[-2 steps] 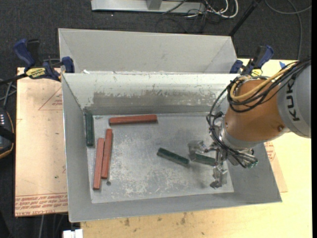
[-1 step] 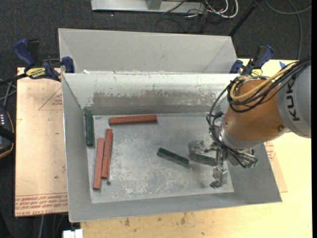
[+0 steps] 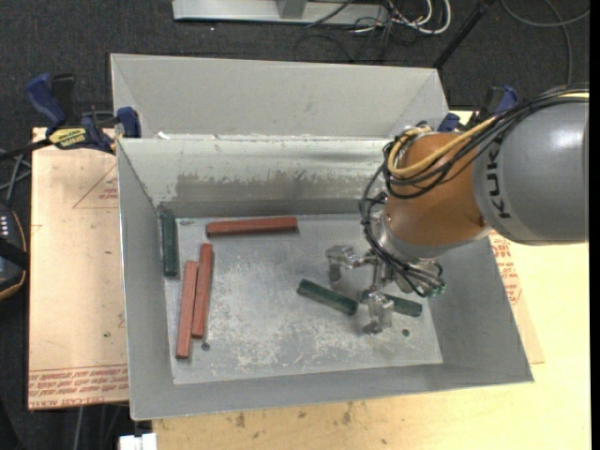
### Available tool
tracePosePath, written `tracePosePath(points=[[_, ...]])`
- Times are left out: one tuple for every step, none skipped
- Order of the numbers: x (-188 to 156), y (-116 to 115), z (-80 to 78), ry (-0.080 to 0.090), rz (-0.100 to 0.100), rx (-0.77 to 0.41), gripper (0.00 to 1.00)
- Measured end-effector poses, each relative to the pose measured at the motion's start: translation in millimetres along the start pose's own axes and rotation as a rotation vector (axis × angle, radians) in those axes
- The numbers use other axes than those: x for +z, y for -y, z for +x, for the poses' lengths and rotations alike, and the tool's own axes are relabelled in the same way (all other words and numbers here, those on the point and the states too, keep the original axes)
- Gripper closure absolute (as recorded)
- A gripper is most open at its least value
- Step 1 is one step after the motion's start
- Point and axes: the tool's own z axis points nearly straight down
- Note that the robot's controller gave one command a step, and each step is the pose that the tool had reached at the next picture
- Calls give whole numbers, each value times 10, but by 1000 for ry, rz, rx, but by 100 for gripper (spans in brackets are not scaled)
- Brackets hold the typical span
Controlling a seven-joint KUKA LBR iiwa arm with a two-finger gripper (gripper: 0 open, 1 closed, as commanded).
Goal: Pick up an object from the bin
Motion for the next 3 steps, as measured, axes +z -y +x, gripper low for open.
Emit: tracePosePath(points=[[129, -240, -366, -3, -5, -102, 100], [129, -240, -365, -3, -5, -102, 100], [-1225, -479, -332, -3, -4, -78, 100]])
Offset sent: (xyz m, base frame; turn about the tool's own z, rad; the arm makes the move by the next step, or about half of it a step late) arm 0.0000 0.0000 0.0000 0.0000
